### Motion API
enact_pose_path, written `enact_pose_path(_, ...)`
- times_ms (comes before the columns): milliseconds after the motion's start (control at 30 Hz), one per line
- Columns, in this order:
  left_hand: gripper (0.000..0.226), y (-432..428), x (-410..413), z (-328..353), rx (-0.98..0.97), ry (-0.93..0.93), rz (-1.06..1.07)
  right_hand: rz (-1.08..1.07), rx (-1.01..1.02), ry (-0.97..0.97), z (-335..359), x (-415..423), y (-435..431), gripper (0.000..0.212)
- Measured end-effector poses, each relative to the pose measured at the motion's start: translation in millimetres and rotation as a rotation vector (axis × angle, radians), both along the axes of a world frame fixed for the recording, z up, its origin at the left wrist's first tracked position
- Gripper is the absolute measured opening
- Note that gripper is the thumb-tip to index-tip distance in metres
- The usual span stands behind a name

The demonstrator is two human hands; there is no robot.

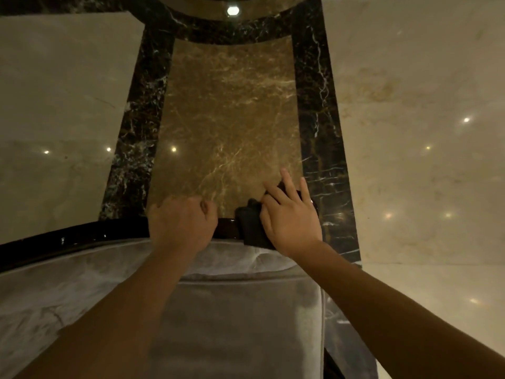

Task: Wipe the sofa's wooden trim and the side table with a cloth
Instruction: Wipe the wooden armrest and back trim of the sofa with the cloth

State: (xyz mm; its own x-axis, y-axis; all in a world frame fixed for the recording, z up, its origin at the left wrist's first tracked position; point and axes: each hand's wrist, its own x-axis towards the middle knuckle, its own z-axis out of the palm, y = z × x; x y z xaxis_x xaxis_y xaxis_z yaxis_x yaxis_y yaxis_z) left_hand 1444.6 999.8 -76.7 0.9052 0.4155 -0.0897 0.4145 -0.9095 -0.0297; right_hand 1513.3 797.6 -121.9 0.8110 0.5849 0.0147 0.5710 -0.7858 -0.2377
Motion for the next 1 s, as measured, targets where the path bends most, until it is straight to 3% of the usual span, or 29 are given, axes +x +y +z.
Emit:
enact_pose_path(200,0.048,-3,1,9,0.060,-0.015,-0.018,-0.031,-0.024,-0.009,3,-24,-21,0.045)
enact_pose_path(500,0.052,-4,0,6,0.063,0.008,-0.036,-0.408,0.080,0.108,13,-77,-28,0.052)
enact_pose_path(633,0.058,-3,0,1,0.066,-0.019,-0.050,-0.205,-0.024,0.057,13,-60,24,0.052)
enact_pose_path(767,0.058,0,2,-3,0.072,-0.047,-0.051,-0.116,-0.128,0.135,16,-15,26,0.060)
enact_pose_path(867,0.058,-1,-2,-5,0.066,-0.089,-0.056,-0.190,-0.144,0.160,20,-5,18,0.060)
enact_pose_path(1000,0.054,1,0,-6,0.073,-0.095,-0.038,-0.322,-0.086,0.069,13,-61,5,0.047)
